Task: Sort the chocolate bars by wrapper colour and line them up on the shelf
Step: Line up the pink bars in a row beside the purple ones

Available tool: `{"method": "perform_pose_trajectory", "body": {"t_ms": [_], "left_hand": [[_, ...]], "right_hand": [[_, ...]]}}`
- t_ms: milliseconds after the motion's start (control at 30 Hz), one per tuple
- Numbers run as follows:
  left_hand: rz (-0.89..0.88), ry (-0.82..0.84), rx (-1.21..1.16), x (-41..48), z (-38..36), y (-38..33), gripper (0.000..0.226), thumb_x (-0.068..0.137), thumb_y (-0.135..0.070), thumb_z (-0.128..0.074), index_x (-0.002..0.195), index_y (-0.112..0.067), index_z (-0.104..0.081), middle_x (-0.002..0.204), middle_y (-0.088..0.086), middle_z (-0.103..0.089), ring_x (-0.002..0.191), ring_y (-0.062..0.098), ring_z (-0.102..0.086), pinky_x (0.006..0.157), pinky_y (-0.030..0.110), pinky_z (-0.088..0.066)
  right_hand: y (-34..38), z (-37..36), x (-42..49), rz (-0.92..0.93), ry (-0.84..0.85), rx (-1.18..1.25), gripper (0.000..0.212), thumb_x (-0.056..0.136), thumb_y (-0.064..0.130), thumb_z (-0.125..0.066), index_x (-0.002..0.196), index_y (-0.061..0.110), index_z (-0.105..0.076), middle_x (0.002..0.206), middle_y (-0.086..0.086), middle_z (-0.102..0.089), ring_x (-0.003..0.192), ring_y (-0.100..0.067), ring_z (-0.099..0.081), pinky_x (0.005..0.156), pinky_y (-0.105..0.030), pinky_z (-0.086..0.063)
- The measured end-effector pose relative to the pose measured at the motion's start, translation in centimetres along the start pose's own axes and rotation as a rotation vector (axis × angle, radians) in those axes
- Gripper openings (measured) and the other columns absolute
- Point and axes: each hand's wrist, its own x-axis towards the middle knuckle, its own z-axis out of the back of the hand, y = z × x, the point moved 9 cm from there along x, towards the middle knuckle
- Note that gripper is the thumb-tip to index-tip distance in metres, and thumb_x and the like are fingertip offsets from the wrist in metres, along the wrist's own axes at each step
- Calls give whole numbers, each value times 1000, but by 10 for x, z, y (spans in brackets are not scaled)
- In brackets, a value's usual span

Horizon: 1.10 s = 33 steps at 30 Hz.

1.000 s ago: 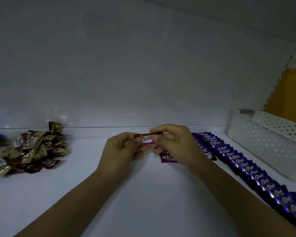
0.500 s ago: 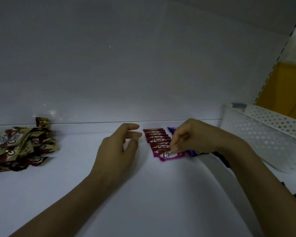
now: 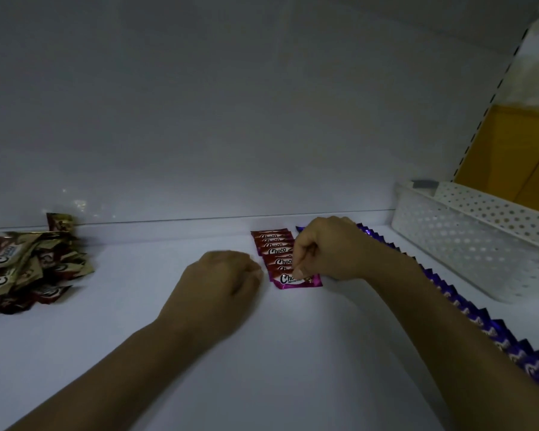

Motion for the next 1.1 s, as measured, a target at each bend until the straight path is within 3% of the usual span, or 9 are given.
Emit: {"method": "perform_pose_trajectory", "body": {"t_ms": [100, 233, 333, 500, 733, 933, 1100], "left_hand": [[-76, 72, 83, 1, -7, -9, 57, 89, -46, -22, 118, -27, -66, 122, -7, -64, 111, 10, -55, 95, 22, -37], [-90, 95, 122, 1, -13, -5, 41, 99, -39, -33, 134, -33, -53, 141, -12, -50, 128, 5, -41, 104, 17, -29], [-105, 94, 106, 2, -14, -5, 39, 99, -34, -38, 135, -34, -52, 143, -13, -47, 130, 4, -40, 105, 18, -29], [-127, 90, 45, 1, -14, -8, 37, 98, -28, -45, 133, -27, -56, 139, -11, -52, 126, 6, -46, 104, 18, -31], [-125, 95, 16, 1, -14, -10, 37, 99, -29, -43, 134, -25, -54, 137, -10, -54, 123, 5, -49, 103, 16, -32], [-110, 106, 20, 2, -17, -6, 38, 98, -28, -40, 135, -30, -47, 135, -13, -52, 119, 2, -45, 100, 16, -33], [-98, 78, -7, 1, -14, -7, 36, 98, -31, -39, 135, -29, -39, 130, -9, -54, 106, 5, -49, 86, 18, -38]], "right_hand": [[0, 0, 1, 9, -17, -11, 14, 69, 35, -81, 77, 26, -72, 67, 22, -59, 70, 5, -53, 100, -41, -39], [-3, 2, 2, -9, -25, -8, 19, 68, 36, -81, 78, 25, -71, 69, 20, -60, 70, 3, -53, 98, -41, -41], [-5, 1, 1, -18, -22, 4, 18, 68, 37, -81, 79, 27, -73, 64, 24, -56, 67, 5, -51, 97, -40, -40], [-6, 2, 0, -23, -16, 33, 18, 68, 35, -82, 82, 27, -74, 61, 27, -54, 67, 5, -51, 96, -38, -41], [-11, -4, 3, -37, 40, 1, 40, 75, 37, -77, 112, 26, -69, 73, 23, -53, 67, 5, -49, 94, -37, -43], [-17, -8, 5, -34, 46, -5, 40, 75, 41, -76, 113, 30, -68, 105, 9, -69, 74, 1, -53, 92, -34, -46], [-18, -7, 6, -33, 37, -13, 38, 74, 42, -76, 111, 32, -69, 103, 10, -68, 70, 5, -50, 87, -30, -40]]}}
